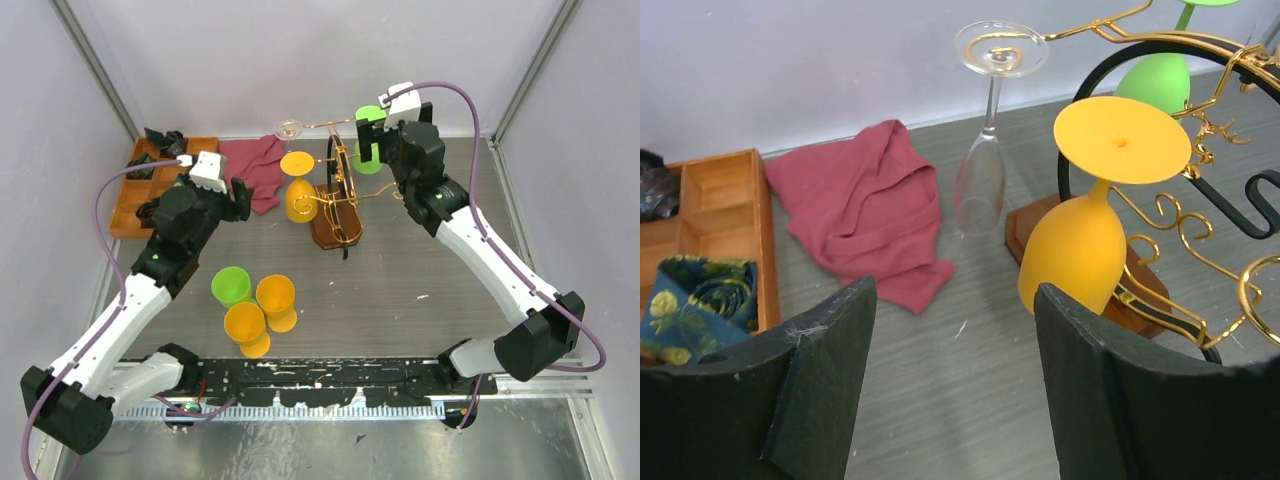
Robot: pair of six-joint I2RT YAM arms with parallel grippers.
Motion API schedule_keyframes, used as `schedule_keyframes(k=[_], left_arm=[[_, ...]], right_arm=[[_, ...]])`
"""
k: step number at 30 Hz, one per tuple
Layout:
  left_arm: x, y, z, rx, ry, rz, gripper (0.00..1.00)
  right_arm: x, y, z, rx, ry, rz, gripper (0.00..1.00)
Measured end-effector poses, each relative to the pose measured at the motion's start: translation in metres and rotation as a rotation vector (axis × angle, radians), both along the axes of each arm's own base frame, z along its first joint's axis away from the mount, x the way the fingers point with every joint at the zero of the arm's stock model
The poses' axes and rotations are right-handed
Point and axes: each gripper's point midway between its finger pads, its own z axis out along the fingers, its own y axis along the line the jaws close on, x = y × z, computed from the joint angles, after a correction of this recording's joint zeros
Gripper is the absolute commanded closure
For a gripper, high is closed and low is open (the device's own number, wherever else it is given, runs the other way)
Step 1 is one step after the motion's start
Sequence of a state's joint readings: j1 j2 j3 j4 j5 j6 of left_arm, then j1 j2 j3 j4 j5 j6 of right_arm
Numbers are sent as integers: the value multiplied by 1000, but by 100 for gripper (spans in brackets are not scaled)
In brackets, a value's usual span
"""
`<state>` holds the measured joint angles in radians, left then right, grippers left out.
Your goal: Place the wine glass upside down on the wine glass rack
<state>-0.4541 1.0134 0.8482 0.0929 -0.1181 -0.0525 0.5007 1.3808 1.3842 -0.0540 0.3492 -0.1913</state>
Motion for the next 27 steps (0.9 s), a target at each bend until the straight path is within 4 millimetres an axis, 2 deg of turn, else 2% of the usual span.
schedule_keyframes(k=[2, 5, 10, 13, 20, 27], left_arm=[[-9, 6, 5, 20, 35, 5, 26], [-23, 12, 3, 46, 106, 5, 18], [-46, 21, -21, 82, 276, 12, 9], [-63, 28, -35, 94, 359, 22, 9], [-94, 47, -40, 111, 504, 81, 12], [-121, 63, -70, 171, 719, 156, 16]], right_arm=[[1, -4, 0, 17, 3, -18, 3], [2, -7, 0, 34, 5, -35, 2], [2, -10, -2, 44, 11, -53, 3], [1, -12, -2, 49, 13, -63, 3], [-11, -24, 2, 56, 11, -90, 3], [-21, -33, 10, 63, -2, -106, 3]])
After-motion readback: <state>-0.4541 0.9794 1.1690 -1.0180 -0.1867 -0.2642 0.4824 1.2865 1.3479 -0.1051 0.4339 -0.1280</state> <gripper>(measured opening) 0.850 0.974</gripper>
